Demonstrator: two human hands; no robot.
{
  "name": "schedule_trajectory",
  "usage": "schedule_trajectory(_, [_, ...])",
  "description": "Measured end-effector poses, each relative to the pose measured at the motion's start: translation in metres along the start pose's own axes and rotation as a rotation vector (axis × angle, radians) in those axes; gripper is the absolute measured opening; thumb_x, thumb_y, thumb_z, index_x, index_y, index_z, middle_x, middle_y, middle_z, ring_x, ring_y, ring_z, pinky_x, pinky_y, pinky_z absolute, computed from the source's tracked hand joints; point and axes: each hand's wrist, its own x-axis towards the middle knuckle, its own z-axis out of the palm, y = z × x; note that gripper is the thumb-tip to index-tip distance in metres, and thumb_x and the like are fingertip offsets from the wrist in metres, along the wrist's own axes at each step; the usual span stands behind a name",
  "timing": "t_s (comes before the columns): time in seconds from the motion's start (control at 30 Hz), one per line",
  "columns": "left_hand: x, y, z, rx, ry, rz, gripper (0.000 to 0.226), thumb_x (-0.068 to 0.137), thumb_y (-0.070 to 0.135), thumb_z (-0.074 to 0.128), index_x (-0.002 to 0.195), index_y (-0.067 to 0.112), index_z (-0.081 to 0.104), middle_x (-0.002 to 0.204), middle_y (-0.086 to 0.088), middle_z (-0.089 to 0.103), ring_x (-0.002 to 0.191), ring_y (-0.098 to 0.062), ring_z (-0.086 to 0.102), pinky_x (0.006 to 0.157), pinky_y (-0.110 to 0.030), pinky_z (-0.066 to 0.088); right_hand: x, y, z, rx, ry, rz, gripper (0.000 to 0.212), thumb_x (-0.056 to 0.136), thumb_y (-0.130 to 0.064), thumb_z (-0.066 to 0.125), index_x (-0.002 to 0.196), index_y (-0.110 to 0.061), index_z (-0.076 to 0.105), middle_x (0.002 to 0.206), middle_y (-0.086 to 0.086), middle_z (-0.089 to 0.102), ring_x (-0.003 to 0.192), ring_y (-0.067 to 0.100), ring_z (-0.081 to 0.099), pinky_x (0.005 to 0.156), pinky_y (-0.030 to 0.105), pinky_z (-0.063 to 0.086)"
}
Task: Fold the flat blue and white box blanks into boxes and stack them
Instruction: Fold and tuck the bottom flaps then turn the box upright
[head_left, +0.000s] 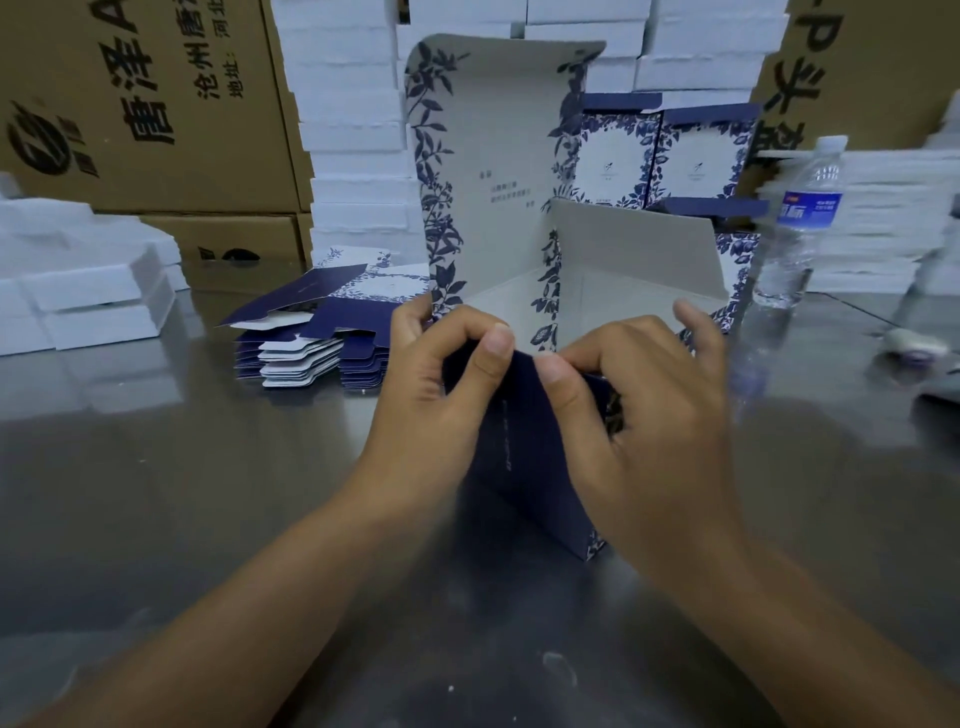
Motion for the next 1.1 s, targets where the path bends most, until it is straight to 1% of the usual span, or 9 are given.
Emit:
schedule_trajectory(0.1, [0.001, 0.001, 0.001, -0.010, 0.001, -0.006, 0.022, 0.080, 0.045, 0.046, 0.068, 0.028, 0.053, 0.091, 0.006, 0.039, 0.101, -0.012, 0.037, 0.080, -0.014, 0.032, 0.003, 0.003, -0.002, -0.045, 0.003, -0.021, 0.031, 0.093, -0.023, 0.048, 0.065, -0.011, 0.054, 0.062, -0.008, 0.047, 0.067, 0.012, 0.045, 0.102, 0.041, 0.028])
schedule_trajectory(0.2, [0.003, -0.002, -0.001, -0.010, 0.008, -0.001, 0.024, 0.088, 0.042, 0.050, 0.069, 0.029, 0.054, 0.090, 0.007, 0.040, 0.100, -0.015, 0.037, 0.082, -0.025, 0.032, 0.005, 0.006, -0.003, -0.098, 0.019, -0.079, 0.034, 0.094, -0.020, 0.046, 0.061, -0.012, 0.049, 0.063, -0.012, 0.034, 0.060, 0.017, 0.043, 0.095, 0.040, 0.032])
schedule_trajectory(0.33, [0.008, -0.009, -0.006, -0.027, 0.056, 0.033, 0.019, 0.091, 0.031, 0.049, 0.074, 0.026, 0.057, 0.088, 0.005, 0.046, 0.087, -0.017, 0.046, 0.078, -0.031, 0.037, 0.003, 0.009, -0.001, -0.069, 0.028, -0.102, 0.035, 0.093, -0.018, 0.046, 0.060, -0.011, 0.048, 0.062, -0.011, 0.033, 0.059, 0.015, 0.038, 0.091, 0.034, 0.031])
schedule_trajectory(0.4, [0.011, -0.010, -0.009, -0.005, 0.075, 0.040, 0.019, 0.089, 0.033, 0.046, 0.074, 0.027, 0.056, 0.085, 0.005, 0.045, 0.079, -0.015, 0.046, 0.075, -0.029, 0.037, 0.002, 0.010, -0.001, -0.039, 0.038, -0.112, 0.035, 0.093, -0.017, 0.046, 0.059, -0.011, 0.046, 0.061, -0.010, 0.033, 0.059, 0.013, 0.036, 0.092, 0.033, 0.030])
schedule_trajectory(0.53, [0.014, -0.013, -0.010, 0.066, 0.068, 0.044, 0.019, 0.089, 0.035, 0.044, 0.073, 0.031, 0.052, 0.085, 0.008, 0.042, 0.077, -0.007, 0.044, 0.073, -0.017, 0.033, 0.003, 0.013, -0.002, 0.001, 0.064, -0.152, 0.036, 0.093, -0.017, 0.046, 0.057, -0.011, 0.045, 0.061, -0.010, 0.032, 0.058, 0.013, 0.034, 0.092, 0.033, 0.031])
schedule_trajectory(0.73, [0.014, -0.016, -0.009, 0.076, 0.080, 0.086, 0.020, 0.090, 0.033, 0.044, 0.076, 0.028, 0.057, 0.086, 0.004, 0.046, 0.080, -0.008, 0.048, 0.074, -0.026, 0.040, 0.004, 0.014, -0.002, 0.070, 0.045, -0.193, 0.030, 0.093, -0.014, 0.044, 0.067, -0.020, 0.030, 0.063, -0.010, 0.023, 0.060, 0.010, 0.021, 0.078, 0.036, 0.037])
schedule_trajectory(0.83, [0.015, -0.019, -0.014, 0.080, 0.139, 0.108, 0.020, 0.093, 0.029, 0.045, 0.079, 0.030, 0.059, 0.089, 0.003, 0.049, 0.081, -0.008, 0.052, 0.076, -0.029, 0.046, 0.004, 0.012, -0.002, 0.090, 0.064, -0.211, 0.031, 0.093, -0.014, 0.043, 0.065, -0.019, 0.031, 0.063, -0.009, 0.023, 0.061, 0.009, 0.019, 0.077, 0.036, 0.038])
schedule_trajectory(1.0, [0.019, -0.022, -0.017, 0.141, 0.164, 0.104, 0.017, 0.090, 0.033, 0.044, 0.078, 0.035, 0.056, 0.087, 0.010, 0.047, 0.080, 0.004, 0.049, 0.075, -0.013, 0.040, 0.004, 0.013, -0.006, 0.119, 0.082, -0.220, 0.042, 0.094, -0.018, 0.042, 0.053, -0.011, 0.040, 0.055, -0.005, 0.028, 0.055, 0.013, 0.026, 0.078, 0.038, 0.039])
schedule_trajectory(1.1, [0.019, -0.022, -0.017, 0.130, 0.160, 0.097, 0.017, 0.090, 0.034, 0.044, 0.077, 0.036, 0.055, 0.085, 0.007, 0.048, 0.078, 0.001, 0.048, 0.074, -0.014, 0.040, 0.004, 0.013, -0.006, 0.109, 0.086, -0.219, 0.042, 0.096, -0.017, 0.039, 0.054, -0.012, 0.040, 0.059, -0.007, 0.027, 0.054, 0.014, 0.027, 0.077, 0.037, 0.039])
